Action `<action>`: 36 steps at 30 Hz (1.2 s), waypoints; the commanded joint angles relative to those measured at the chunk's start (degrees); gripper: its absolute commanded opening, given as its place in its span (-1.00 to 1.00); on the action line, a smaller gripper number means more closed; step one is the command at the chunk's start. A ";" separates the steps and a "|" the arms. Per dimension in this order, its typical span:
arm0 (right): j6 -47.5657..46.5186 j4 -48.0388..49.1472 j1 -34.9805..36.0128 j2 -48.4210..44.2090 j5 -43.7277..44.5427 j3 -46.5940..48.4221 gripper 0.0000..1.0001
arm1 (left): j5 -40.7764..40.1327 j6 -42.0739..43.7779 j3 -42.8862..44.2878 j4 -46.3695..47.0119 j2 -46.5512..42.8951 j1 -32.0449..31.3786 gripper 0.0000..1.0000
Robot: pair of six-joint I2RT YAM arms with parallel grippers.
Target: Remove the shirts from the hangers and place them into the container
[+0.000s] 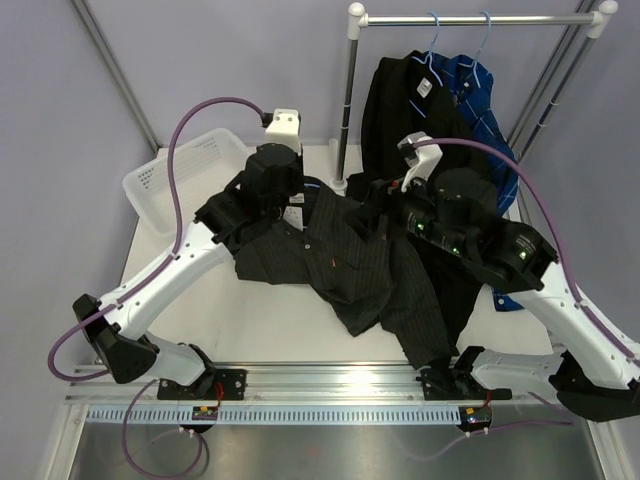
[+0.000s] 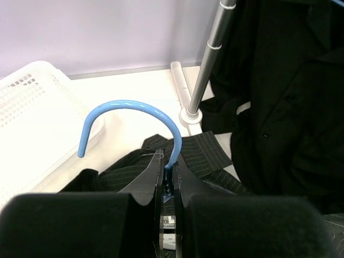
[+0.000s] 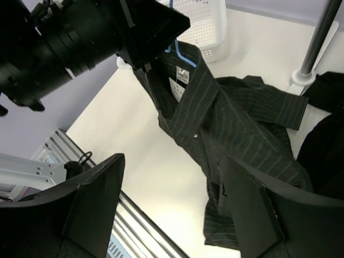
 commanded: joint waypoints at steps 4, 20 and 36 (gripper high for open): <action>11.53 4.82 3.91 6.17 8.18 -3.40 0.54 | -6.31 -0.06 3.62 4.78 -0.53 -1.63 -1.00; 19.53 14.76 4.53 15.31 12.93 -8.59 0.27 | -6.40 -1.90 0.55 4.69 -3.60 -1.63 -1.00; 17.42 2.48 0.32 4.78 22.15 -10.87 -1.00 | -10.88 1.52 -8.50 4.43 -11.51 -0.84 -1.00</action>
